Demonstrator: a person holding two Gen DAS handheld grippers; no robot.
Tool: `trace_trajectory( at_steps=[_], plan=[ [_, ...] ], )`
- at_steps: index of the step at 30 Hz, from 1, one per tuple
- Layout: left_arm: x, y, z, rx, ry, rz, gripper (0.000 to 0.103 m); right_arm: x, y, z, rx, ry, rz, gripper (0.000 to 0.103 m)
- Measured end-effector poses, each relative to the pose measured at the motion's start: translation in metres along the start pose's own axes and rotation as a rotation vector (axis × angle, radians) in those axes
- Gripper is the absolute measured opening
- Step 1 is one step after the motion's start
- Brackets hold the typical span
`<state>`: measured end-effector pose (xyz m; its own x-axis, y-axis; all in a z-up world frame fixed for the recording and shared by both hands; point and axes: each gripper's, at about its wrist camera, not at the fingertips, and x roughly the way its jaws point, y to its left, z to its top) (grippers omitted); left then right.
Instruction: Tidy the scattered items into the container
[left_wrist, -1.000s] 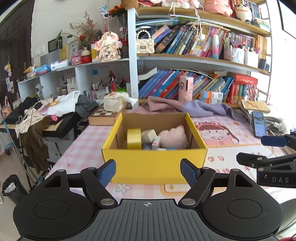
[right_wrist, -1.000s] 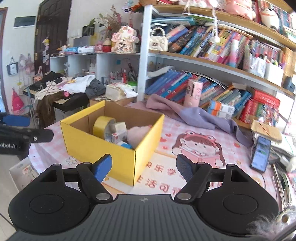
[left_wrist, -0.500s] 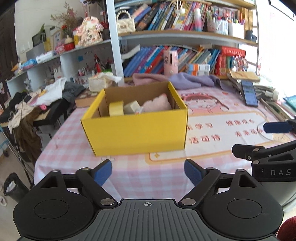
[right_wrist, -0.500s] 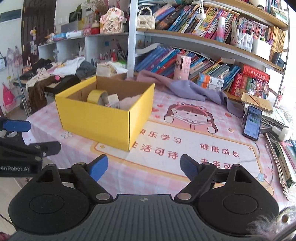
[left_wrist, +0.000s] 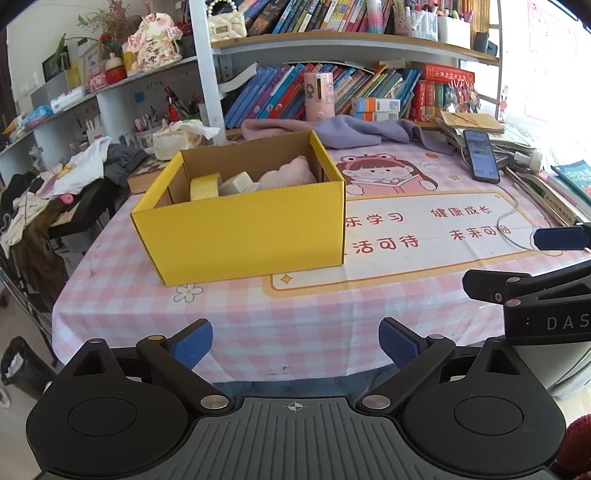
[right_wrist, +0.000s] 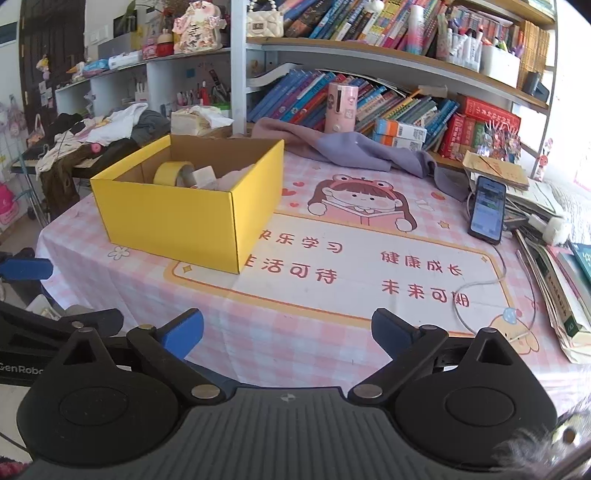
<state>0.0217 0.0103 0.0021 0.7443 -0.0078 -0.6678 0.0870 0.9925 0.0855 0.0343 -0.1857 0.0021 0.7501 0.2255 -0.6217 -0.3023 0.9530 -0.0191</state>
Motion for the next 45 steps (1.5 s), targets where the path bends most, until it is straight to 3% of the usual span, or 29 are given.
trace_trajectory(
  at_steps=[22, 45],
  plan=[
    [0.002, -0.004, 0.0, 0.011, 0.024, 0.006, 0.102, 0.001, -0.004, -0.006, 0.028, 0.028, -0.013, 0.101],
    [0.003, -0.011, -0.002, 0.024, 0.033, -0.038, 0.103, -0.006, -0.009, -0.012, 0.048, 0.042, -0.055, 0.103]
  ],
)
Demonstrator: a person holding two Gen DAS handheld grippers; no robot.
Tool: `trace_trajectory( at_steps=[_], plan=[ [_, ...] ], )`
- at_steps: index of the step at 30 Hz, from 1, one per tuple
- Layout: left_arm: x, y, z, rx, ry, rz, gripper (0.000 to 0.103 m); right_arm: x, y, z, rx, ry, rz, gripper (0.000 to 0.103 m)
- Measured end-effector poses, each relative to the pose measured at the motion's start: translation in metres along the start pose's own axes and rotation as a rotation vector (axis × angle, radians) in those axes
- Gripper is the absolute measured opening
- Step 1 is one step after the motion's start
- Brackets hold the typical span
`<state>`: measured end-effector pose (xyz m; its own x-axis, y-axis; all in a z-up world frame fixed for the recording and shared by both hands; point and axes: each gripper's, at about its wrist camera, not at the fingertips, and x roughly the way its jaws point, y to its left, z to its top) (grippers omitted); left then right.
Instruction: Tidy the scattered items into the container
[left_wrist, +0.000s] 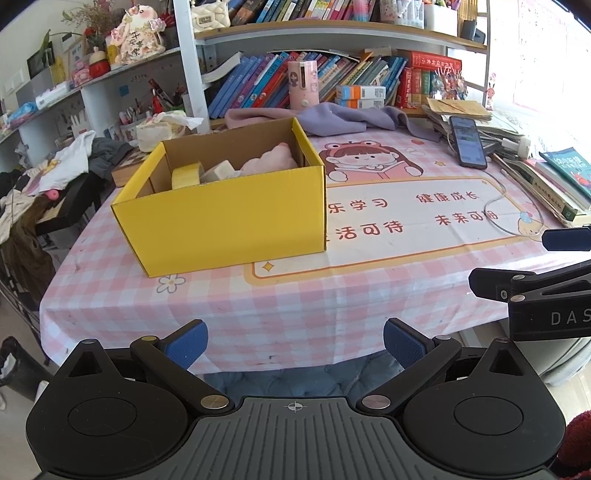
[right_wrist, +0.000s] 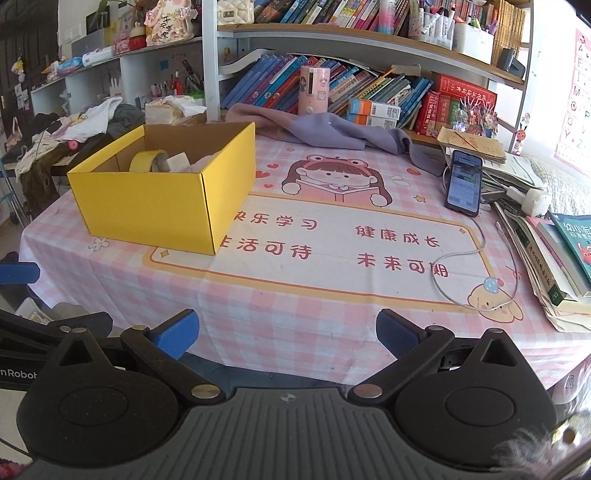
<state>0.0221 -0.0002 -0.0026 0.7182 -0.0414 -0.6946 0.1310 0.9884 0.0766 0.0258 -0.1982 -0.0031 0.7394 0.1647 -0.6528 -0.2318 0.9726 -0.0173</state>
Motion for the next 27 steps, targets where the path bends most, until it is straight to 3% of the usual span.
trace_trajectory(
  at_steps=[27],
  plan=[
    [0.0041, -0.0038, 0.0021, 0.016, 0.001, -0.009, 0.103, 0.0006, -0.002, 0.0, 0.003, 0.008, -0.012, 0.103]
  ],
)
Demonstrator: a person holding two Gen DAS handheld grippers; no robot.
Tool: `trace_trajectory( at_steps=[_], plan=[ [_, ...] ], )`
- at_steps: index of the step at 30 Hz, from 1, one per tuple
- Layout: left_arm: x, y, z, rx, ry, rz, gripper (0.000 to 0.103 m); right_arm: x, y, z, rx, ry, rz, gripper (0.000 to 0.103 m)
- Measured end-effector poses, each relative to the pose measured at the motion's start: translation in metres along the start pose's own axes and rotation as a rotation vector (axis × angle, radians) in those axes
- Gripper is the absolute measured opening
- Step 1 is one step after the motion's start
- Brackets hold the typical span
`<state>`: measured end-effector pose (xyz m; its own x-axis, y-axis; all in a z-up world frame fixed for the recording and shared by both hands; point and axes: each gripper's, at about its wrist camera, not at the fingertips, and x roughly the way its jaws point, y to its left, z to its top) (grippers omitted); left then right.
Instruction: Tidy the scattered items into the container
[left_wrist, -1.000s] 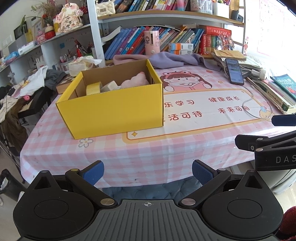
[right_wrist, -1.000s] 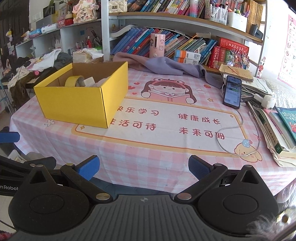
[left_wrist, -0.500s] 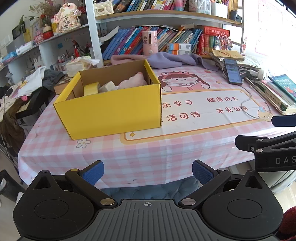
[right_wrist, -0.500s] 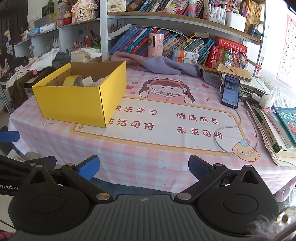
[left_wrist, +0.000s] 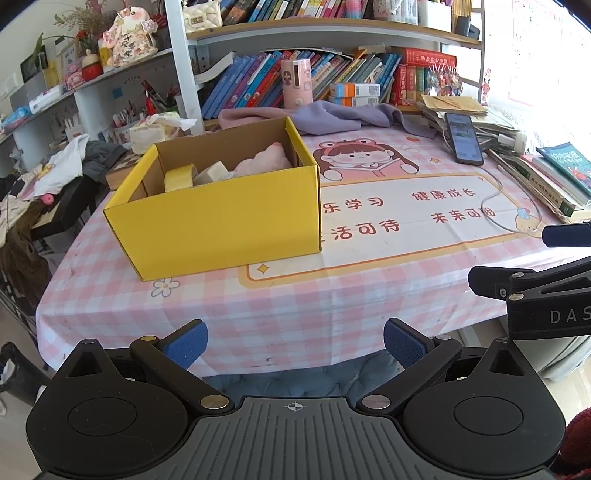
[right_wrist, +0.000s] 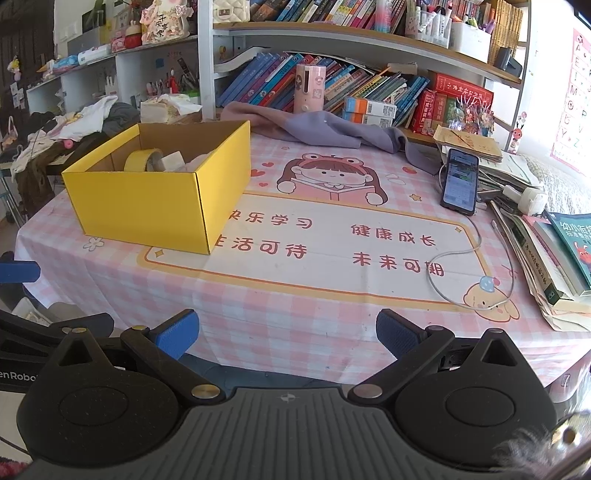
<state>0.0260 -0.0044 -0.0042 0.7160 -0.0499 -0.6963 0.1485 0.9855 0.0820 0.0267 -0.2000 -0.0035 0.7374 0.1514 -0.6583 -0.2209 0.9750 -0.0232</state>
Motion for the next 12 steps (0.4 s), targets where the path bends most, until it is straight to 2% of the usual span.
trace_trajectory(
  at_steps=[12],
  plan=[
    [0.0054, 0.0025, 0.0015, -0.002, 0.001, -0.001, 0.103, 0.0055, -0.0005, 0.001, -0.001, 0.008, 0.001, 0.103]
  ],
)
